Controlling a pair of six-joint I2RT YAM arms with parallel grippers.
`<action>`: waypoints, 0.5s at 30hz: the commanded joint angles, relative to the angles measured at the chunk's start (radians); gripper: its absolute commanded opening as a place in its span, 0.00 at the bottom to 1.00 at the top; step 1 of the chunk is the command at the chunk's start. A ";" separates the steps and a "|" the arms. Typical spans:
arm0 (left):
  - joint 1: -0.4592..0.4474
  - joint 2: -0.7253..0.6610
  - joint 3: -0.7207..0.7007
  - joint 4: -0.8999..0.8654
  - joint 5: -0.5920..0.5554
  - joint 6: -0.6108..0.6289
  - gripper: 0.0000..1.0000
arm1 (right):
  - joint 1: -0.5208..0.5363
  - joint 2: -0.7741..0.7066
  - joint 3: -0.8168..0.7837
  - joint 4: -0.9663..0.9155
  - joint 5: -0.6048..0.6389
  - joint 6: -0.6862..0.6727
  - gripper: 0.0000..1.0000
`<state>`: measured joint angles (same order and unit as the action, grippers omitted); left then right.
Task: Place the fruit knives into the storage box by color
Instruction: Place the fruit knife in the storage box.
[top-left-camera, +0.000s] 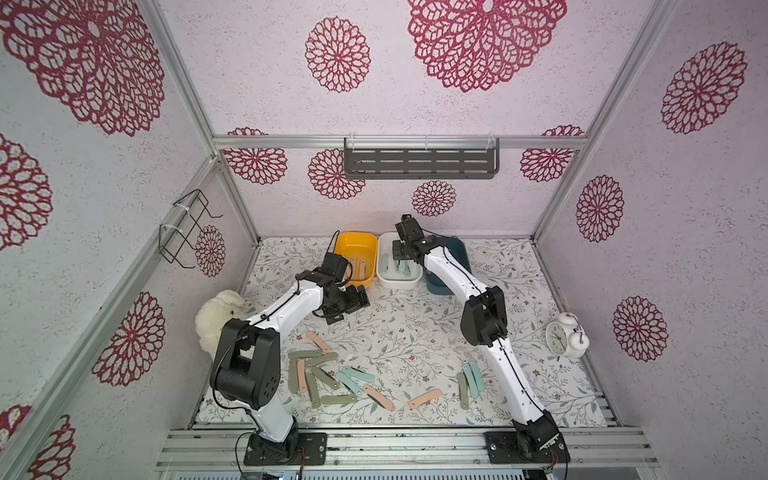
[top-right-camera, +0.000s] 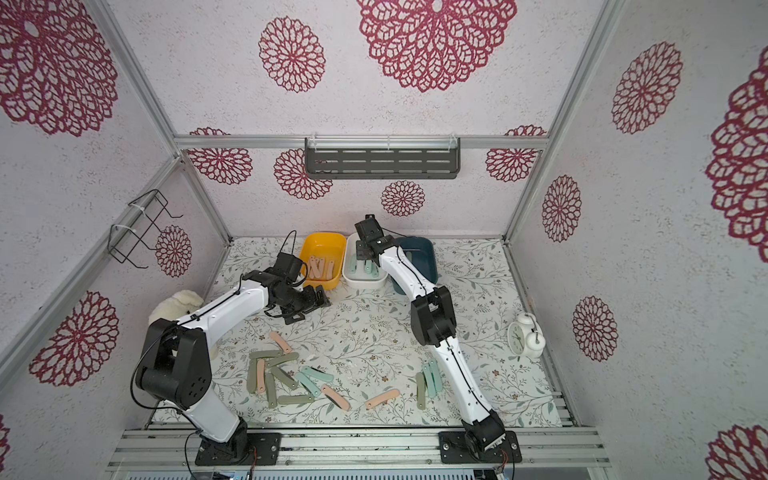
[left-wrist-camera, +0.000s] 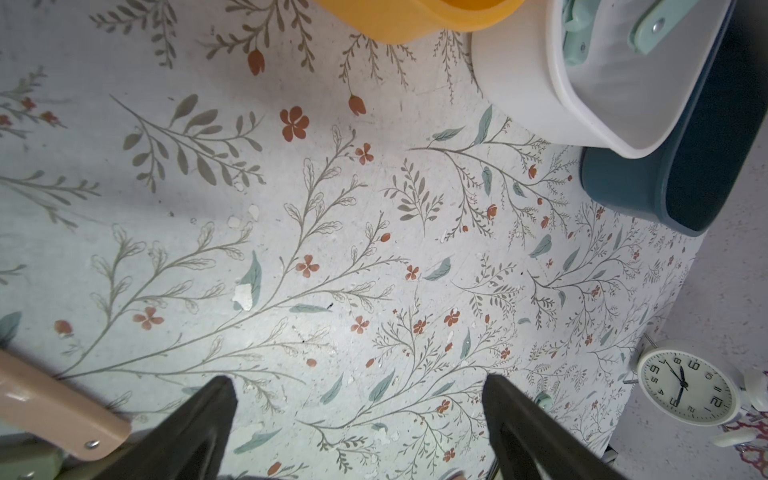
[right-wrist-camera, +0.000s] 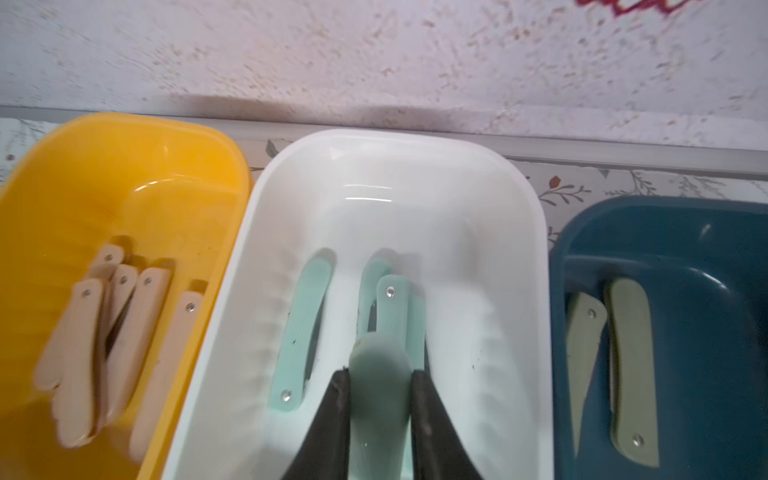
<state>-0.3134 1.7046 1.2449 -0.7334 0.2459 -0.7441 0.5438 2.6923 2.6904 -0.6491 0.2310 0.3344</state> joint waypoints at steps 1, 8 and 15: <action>0.007 0.018 0.025 -0.021 -0.002 0.014 0.97 | -0.013 0.112 0.251 -0.114 -0.013 -0.037 0.22; 0.007 0.016 -0.004 -0.030 0.000 0.000 0.97 | -0.021 0.120 0.241 -0.111 -0.047 -0.058 0.30; -0.009 -0.030 -0.035 -0.061 -0.013 -0.018 0.97 | -0.013 0.039 0.256 -0.148 -0.077 -0.109 0.52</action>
<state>-0.3157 1.7149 1.2266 -0.7666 0.2447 -0.7532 0.5308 2.8410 2.9021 -0.7696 0.1764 0.2569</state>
